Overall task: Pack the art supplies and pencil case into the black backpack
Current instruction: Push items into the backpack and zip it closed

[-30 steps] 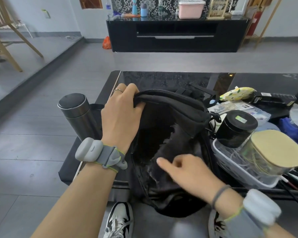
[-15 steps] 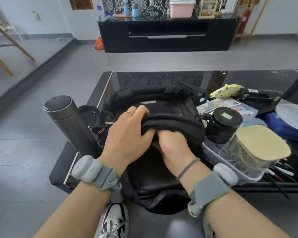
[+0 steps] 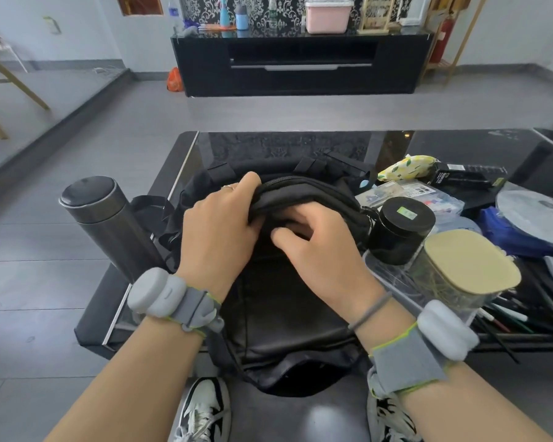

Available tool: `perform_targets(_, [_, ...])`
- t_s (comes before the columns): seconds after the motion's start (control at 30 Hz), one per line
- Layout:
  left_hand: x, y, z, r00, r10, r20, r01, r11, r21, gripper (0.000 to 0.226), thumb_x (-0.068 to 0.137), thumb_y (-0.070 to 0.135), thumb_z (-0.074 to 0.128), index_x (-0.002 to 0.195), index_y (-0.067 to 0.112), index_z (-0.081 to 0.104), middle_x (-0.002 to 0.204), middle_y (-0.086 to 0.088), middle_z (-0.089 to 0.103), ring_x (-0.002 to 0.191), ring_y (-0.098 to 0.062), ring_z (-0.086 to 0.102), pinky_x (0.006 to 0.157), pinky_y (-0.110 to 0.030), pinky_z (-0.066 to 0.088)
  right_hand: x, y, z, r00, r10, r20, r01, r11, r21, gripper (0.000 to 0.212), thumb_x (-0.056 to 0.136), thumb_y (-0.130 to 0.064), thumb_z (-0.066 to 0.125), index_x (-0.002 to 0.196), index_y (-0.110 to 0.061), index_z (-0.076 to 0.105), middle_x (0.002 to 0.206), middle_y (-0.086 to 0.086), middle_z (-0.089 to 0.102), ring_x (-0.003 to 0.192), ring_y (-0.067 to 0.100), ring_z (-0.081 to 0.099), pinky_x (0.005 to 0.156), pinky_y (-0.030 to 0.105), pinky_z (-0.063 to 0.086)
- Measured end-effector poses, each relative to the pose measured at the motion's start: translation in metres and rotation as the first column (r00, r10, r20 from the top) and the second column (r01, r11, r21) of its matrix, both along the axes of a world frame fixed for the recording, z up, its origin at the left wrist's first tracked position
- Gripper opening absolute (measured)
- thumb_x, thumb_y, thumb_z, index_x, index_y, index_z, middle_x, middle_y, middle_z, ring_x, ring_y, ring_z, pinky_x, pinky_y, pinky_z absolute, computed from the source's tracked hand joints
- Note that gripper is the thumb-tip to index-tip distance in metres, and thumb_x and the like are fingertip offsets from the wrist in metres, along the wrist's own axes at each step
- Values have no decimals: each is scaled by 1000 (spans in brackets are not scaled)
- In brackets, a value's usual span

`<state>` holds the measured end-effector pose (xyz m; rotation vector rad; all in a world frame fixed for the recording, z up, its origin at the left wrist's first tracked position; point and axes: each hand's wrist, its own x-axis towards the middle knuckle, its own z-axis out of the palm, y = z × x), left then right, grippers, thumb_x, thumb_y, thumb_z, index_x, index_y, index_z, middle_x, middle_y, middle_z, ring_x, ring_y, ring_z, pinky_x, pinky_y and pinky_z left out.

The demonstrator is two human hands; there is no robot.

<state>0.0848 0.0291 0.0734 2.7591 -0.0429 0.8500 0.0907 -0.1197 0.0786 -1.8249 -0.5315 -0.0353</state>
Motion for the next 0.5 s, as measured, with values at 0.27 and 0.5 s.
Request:
perform_targets(0.27, [10, 15, 7, 998, 45, 45, -36, 982, -185, 11, 92, 23, 61, 101, 23, 55, 78, -5, 63, 82, -43, 56, 65, -44, 44, 5, -45, 5, 830, -392, 397, 426, 905, 1, 19, 81, -7, 56, 89, -19, 70, 71, -5, 70, 58, 12, 65, 60, 38, 54])
perform_targets(0.5, [11, 17, 9, 997, 56, 54, -42, 973, -225, 8, 92, 20, 60, 100, 21, 57, 74, -3, 62, 79, -42, 57, 67, -48, 49, 43, -108, -14, 741, -516, 430, 657, 429, -620, 81, 72, -35, 73, 142, -18, 37, 127, 17, 53, 122, 39, 42, 103, 45, 33])
